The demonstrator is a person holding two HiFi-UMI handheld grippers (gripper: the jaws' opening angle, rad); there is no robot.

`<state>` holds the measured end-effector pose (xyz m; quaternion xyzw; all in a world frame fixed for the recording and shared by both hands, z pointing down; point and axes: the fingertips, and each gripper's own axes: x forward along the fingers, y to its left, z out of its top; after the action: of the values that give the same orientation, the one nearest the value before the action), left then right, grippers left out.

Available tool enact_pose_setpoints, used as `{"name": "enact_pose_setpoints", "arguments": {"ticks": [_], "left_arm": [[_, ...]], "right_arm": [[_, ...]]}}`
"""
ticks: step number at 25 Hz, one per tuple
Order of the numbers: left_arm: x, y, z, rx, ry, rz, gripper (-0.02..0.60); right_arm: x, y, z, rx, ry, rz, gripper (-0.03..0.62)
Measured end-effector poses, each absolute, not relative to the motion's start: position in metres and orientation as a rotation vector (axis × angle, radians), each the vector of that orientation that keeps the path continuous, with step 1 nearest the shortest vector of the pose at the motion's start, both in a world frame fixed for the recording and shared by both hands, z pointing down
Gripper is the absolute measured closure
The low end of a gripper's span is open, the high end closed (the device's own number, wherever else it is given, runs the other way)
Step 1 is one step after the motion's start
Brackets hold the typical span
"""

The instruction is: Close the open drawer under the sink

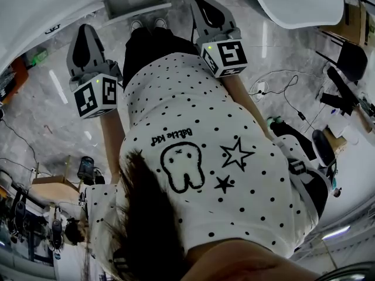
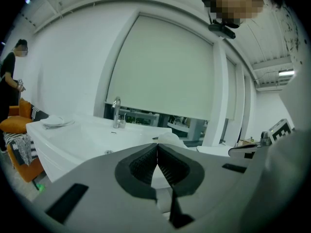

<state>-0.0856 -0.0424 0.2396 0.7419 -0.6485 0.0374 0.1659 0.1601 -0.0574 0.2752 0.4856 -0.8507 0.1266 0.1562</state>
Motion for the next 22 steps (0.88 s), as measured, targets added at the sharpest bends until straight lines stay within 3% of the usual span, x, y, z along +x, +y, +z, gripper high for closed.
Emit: {"name": "enact_pose_setpoints", "arguments": {"ticks": [22], "left_arm": [[-0.083, -0.029, 0.247, 2.131, -1.888, 0.209, 0.575]], "right_arm": [[0.151, -0.061, 0.269, 1.36, -2.504, 0.329, 0.579]]}}
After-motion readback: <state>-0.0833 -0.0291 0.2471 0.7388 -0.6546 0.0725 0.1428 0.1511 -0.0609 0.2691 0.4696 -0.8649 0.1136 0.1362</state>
